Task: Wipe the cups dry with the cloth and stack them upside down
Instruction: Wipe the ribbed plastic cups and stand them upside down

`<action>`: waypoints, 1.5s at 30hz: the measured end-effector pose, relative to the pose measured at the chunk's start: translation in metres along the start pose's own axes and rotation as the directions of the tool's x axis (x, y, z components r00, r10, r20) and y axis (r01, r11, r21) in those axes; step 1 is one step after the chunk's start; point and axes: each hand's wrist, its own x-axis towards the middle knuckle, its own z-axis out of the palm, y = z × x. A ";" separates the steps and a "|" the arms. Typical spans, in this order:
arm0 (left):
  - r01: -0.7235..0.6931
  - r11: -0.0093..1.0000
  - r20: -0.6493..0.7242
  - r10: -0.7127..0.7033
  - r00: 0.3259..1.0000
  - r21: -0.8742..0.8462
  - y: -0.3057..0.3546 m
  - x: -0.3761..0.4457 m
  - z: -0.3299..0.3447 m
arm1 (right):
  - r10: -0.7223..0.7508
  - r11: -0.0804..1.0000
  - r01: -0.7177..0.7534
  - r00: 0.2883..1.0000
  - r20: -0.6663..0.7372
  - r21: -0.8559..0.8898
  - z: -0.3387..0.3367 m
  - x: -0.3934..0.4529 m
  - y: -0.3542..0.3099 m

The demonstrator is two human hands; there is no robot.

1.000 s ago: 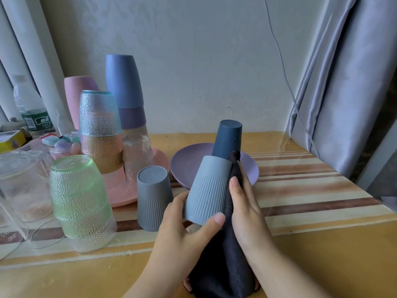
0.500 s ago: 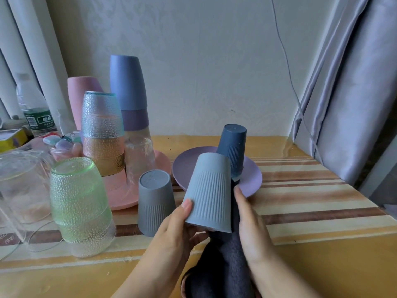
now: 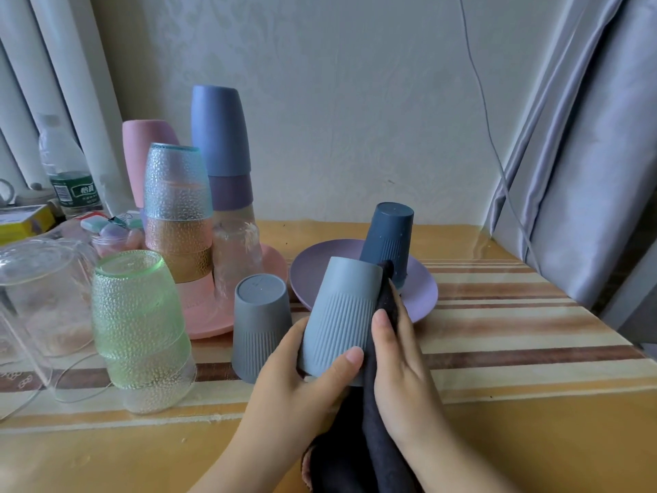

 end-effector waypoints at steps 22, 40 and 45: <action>0.241 0.932 0.002 -0.249 0.968 -0.272 0.000 0.007 -0.004 | 0.176 0.984 -0.172 0.979 -0.105 0.042 -0.015 0.011 -0.003; -0.204 0.973 -0.318 0.228 0.920 0.107 0.029 -0.004 -0.030 | 0.187 0.979 -0.189 0.982 -0.033 -0.078 -0.011 0.009 0.005; -0.206 0.950 -0.493 0.299 0.817 0.235 0.022 0.015 -0.055 | 0.170 0.980 -0.170 0.985 -0.004 -0.102 -0.009 0.007 0.001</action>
